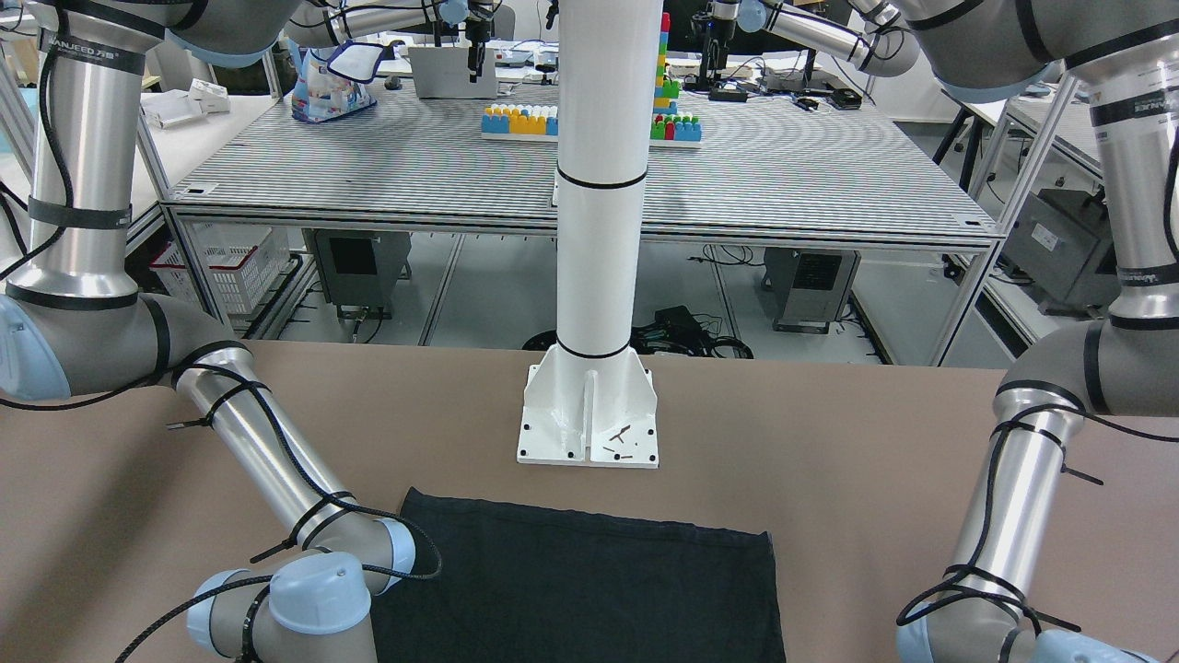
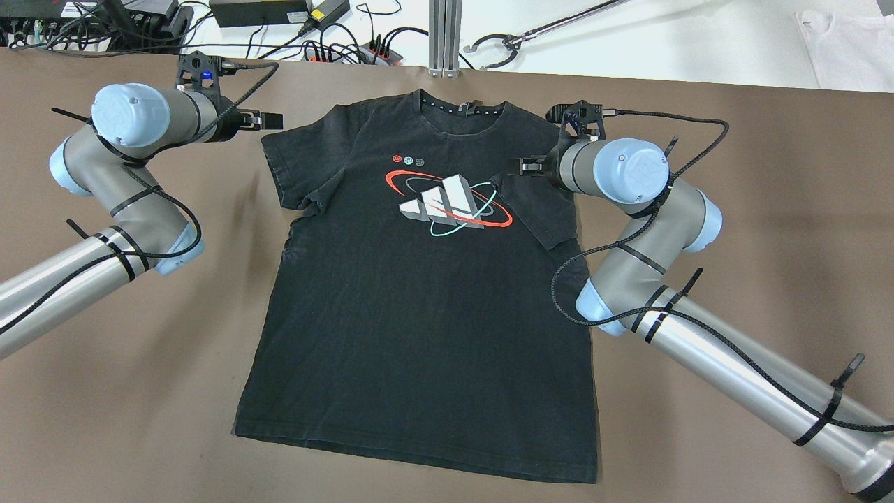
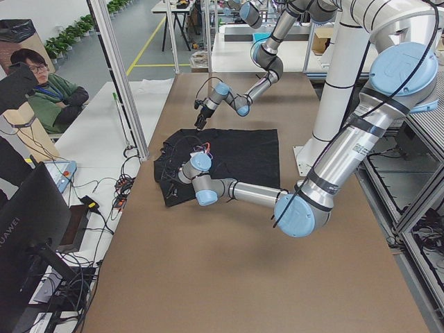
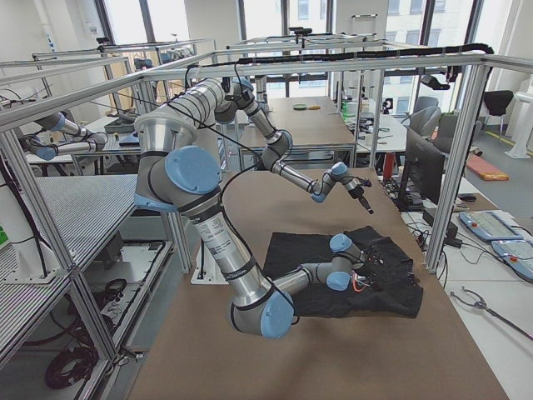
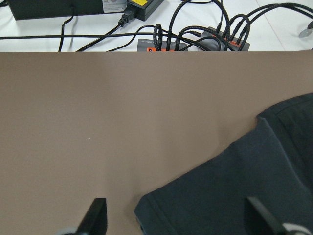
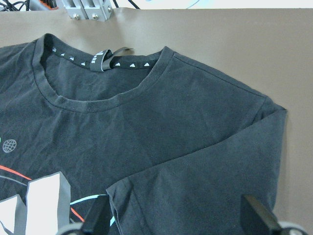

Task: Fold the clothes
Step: 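Position both grippers at the shoulder edges beside the collar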

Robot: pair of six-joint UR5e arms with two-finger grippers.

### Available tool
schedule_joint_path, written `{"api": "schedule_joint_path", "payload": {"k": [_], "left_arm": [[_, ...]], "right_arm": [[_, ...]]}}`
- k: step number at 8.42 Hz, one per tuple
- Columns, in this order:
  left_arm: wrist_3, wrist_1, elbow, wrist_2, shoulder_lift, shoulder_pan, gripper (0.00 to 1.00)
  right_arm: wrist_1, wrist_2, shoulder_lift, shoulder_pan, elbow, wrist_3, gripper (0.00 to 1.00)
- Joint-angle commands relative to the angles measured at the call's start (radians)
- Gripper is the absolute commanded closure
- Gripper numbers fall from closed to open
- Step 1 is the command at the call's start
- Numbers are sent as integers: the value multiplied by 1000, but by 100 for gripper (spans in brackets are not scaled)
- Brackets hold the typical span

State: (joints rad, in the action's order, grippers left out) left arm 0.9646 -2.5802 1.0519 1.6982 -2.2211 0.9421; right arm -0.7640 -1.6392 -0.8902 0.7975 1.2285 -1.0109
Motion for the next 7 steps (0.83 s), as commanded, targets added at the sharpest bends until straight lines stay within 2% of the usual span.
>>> {"api": "schedule_joint_path", "payload": {"k": [1,3,4,7], "left_arm": [[-92,-6,-53,-84,-25,-32,0],[-86,-6,-78,-83,-38,-34,0],[-86,-8,-96,-83,-48,-34,0],[-55,-46,-124,-72,-52,-35,0]], "right_arm": [[0,-7,-18,5,23,0,6],[-6,-25,-59,23,75,1,6],[-18,-66,-68,46,94,3,6],[-20,-74,-78,58,101,9,6]]}}
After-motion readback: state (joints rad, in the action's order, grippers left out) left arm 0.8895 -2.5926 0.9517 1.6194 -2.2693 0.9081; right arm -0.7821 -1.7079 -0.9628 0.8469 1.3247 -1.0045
